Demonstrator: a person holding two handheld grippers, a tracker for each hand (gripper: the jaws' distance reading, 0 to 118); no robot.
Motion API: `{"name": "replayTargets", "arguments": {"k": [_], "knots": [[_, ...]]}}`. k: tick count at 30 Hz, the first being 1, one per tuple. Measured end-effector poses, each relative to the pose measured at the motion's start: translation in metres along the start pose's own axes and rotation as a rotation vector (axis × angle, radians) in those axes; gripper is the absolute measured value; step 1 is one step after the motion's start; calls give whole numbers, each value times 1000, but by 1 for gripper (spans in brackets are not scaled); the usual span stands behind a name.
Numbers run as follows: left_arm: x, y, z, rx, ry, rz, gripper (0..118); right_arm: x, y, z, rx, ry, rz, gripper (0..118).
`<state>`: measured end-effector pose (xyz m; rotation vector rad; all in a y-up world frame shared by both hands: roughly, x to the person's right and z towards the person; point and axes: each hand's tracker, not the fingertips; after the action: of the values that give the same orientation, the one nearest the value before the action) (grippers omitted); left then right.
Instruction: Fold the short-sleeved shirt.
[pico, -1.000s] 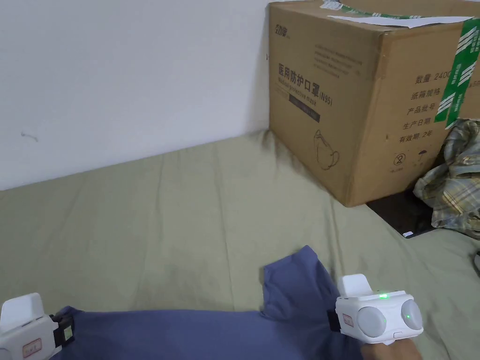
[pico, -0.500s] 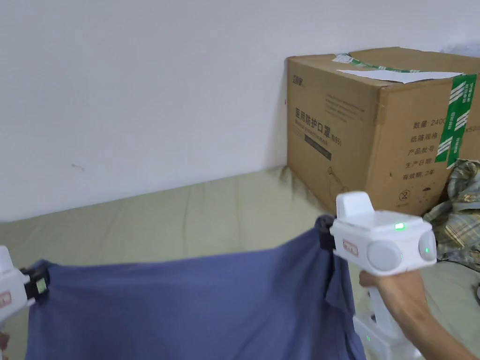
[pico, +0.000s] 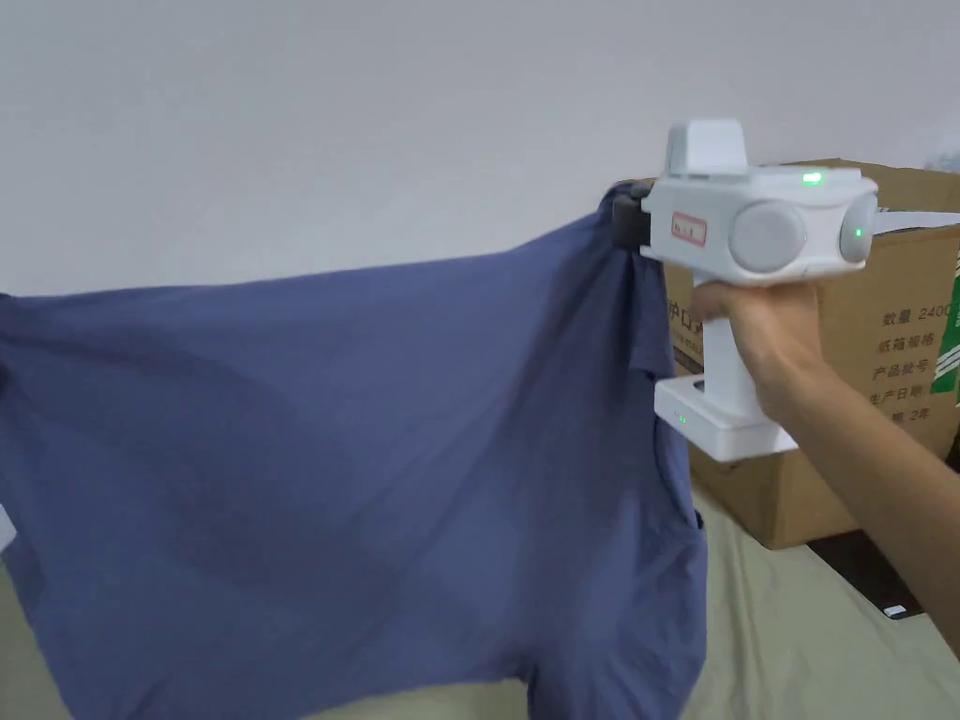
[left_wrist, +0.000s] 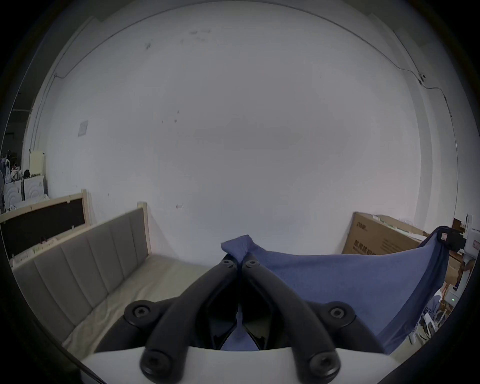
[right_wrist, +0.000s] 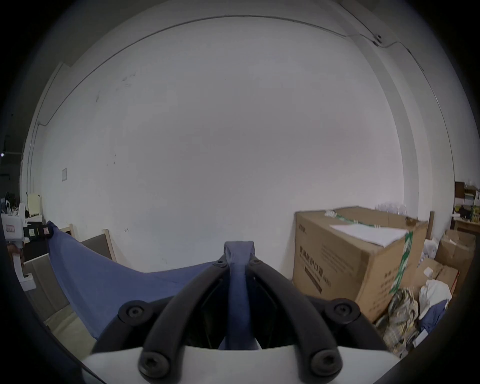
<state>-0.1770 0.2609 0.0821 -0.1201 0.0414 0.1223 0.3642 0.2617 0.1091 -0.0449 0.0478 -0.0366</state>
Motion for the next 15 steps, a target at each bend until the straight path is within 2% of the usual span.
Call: {"name": "replayTargets", "arguments": {"k": [7,10,15], "knots": [[4,-3,-41,26,18,-23,0,-4,-1,-39,31,0,40,3],[1,-33,-61,-6,22,-28,0,2,-31,-53,-3,9,36,3],[-6,-111,-83,-130,22,-39,0,16,-107,-67,-126,40,-16,3]]}}
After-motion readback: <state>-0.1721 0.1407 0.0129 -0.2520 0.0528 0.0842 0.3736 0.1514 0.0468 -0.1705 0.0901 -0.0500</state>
